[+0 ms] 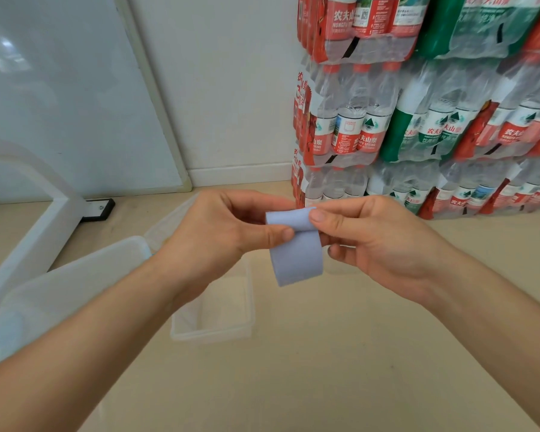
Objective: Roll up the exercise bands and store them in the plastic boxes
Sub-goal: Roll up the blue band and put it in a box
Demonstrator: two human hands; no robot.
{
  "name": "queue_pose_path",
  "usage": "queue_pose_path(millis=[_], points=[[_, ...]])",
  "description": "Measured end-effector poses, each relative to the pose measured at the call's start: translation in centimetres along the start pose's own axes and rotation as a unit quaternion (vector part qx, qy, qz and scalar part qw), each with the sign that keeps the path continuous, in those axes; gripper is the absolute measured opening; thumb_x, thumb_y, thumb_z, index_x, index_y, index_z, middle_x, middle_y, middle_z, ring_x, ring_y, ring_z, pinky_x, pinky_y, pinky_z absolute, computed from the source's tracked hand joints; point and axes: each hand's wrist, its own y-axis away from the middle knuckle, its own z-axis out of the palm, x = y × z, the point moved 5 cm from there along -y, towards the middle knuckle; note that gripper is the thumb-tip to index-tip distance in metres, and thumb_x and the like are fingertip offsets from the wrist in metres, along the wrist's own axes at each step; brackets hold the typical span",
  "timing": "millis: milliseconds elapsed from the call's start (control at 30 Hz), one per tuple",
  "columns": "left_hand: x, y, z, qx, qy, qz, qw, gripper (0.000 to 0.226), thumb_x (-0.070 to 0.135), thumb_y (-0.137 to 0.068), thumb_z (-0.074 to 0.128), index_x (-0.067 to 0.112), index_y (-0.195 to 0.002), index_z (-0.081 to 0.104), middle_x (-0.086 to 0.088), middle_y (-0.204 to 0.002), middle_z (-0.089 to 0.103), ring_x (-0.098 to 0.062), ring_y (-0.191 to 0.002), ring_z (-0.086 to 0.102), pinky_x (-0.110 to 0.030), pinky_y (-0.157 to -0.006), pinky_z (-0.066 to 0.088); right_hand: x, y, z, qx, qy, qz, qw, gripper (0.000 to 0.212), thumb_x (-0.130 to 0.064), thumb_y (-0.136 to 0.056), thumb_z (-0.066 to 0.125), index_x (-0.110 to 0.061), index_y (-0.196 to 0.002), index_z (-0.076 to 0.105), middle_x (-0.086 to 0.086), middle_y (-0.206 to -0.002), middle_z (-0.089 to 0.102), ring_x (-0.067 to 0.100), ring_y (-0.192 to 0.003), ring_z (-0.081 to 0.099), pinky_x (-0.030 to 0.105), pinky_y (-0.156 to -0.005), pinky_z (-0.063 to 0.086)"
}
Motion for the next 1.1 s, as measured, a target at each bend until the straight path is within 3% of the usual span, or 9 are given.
queue_pose_path(millis=[167, 267, 400, 533, 600, 733, 867, 1033, 1100], points=[[-0.6, -0.1, 0.0, 0.004, 0.039, -0.014, 0.999, 0.043, 0.022, -0.055, 0.077, 0.020, -0.098, 0.071, -0.005, -0.089, 0.076, -0.017, -0.083, 0.071, -0.026, -0.079, 0.052, 0.2, -0.2, -0.3, 0.007, -0.043, -0.001, 0.999, 0.033, -0.016, -0.074, 0.067, -0.003, -0.104, 0.071, 0.005, -0.086, 0.069, 0.007, -0.068, 0.060, 0.014, -0.058, 0.044], [-0.4, -0.1, 0.0, 0.018, 0.020, -0.003, 1.000, 0.031, 0.031, -0.060, 0.074, 0.021, -0.089, 0.073, -0.003, -0.087, 0.076, -0.016, -0.082, 0.071, -0.031, -0.079, 0.057, 0.3, -0.3, -0.4, 0.014, -0.054, -0.004, 0.998, 0.025, -0.008, -0.081, 0.065, -0.001, -0.105, 0.070, 0.008, -0.087, 0.065, 0.008, -0.067, 0.058, 0.014, -0.058, 0.045], [-0.1, 0.0, -0.1, 0.026, 0.027, 0.012, 0.999, 0.019, 0.023, -0.065, 0.072, 0.020, -0.082, 0.076, -0.002, -0.084, 0.077, -0.015, -0.079, 0.072, -0.028, -0.076, 0.058, 0.0, -0.3, -0.4, 0.015, -0.034, -0.015, 0.999, 0.036, -0.011, -0.068, 0.070, -0.005, -0.104, 0.070, 0.006, -0.088, 0.066, 0.011, -0.071, 0.057, 0.018, -0.062, 0.042], [-0.3, -0.2, -0.3, 0.033, 0.031, 0.006, 0.999, 0.026, 0.019, -0.060, 0.074, 0.015, -0.086, 0.075, -0.005, -0.086, 0.077, -0.018, -0.082, 0.072, -0.028, -0.079, 0.057, -0.3, -0.2, -0.4, 0.001, -0.017, -0.018, 1.000, 0.020, -0.002, -0.073, 0.069, -0.014, -0.089, 0.073, 0.002, -0.078, 0.063, 0.011, -0.067, 0.049, 0.021, -0.062, 0.039], [-0.3, -0.2, -0.2, 0.025, 0.033, 0.012, 0.999, 0.021, 0.014, -0.063, 0.074, 0.015, -0.084, 0.075, -0.003, -0.083, 0.077, -0.015, -0.079, 0.072, -0.023, -0.072, 0.056, -0.4, -0.1, -0.2, -0.003, -0.001, -0.014, 1.000, 0.014, -0.007, -0.077, 0.068, -0.015, -0.088, 0.074, 0.001, -0.075, 0.061, 0.011, -0.065, 0.048, 0.021, -0.060, 0.039], [0.1, -0.1, 0.6, -0.023, -0.015, 0.029, 0.999, 0.024, 0.000, -0.073, 0.073, 0.018, -0.087, 0.074, 0.000, -0.082, 0.077, -0.011, -0.078, 0.073, -0.018, -0.068, 0.054, -0.8, 0.2, 0.4, -0.031, 0.142, -0.026, 0.989, 0.014, -0.022, -0.082, 0.068, -0.021, -0.092, 0.078, -0.008, -0.071, 0.063, 0.004, -0.061, 0.045, 0.016, -0.055, 0.035], [0.3, -0.1, 0.8, -0.011, -0.034, 0.044, 0.998, 0.038, 0.008, -0.069, 0.079, 0.024, -0.101, 0.065, -0.004, -0.084, 0.076, -0.019, -0.078, 0.072, -0.028, -0.073, 0.058, -1.5, 0.3, 0.0, -0.043, 0.169, -0.043, 0.984, 0.019, -0.013, -0.085, 0.065, -0.016, -0.102, 0.075, -0.009, -0.074, 0.071, -0.002, -0.055, 0.054, 0.006, -0.050, 0.035], [-0.8, -0.4, 0.8, 0.009, -0.050, 0.050, 0.997, 0.053, 0.025, -0.055, 0.086, 0.027, -0.089, 0.045, 0.000, -0.082, 0.063, -0.021, -0.073, 0.062, -0.038, -0.064, 0.053, -1.1, 0.1, -0.2, -0.021, 0.097, -0.056, 0.994, 0.019, -0.014, -0.086, 0.061, -0.014, -0.099, 0.075, 0.006, -0.084, 0.063, 0.017, -0.071, 0.039, 0.023, -0.059, 0.028], [-1.0, -0.2, 0.9, 0.010, -0.083, 0.059, 0.995, 0.049, 0.024, -0.059, 0.083, 0.026, -0.084, 0.041, -0.008, -0.081, 0.063, -0.031, -0.073, 0.061, -0.047, -0.062, 0.052, -0.7, -0.1, -0.5, -0.010, 0.055, -0.044, 0.997, 0.018, -0.013, -0.088, 0.059, -0.013, -0.096, 0.074, 0.003, -0.084, 0.064, 0.010, -0.068, 0.044, 0.019, -0.057, 0.032]])
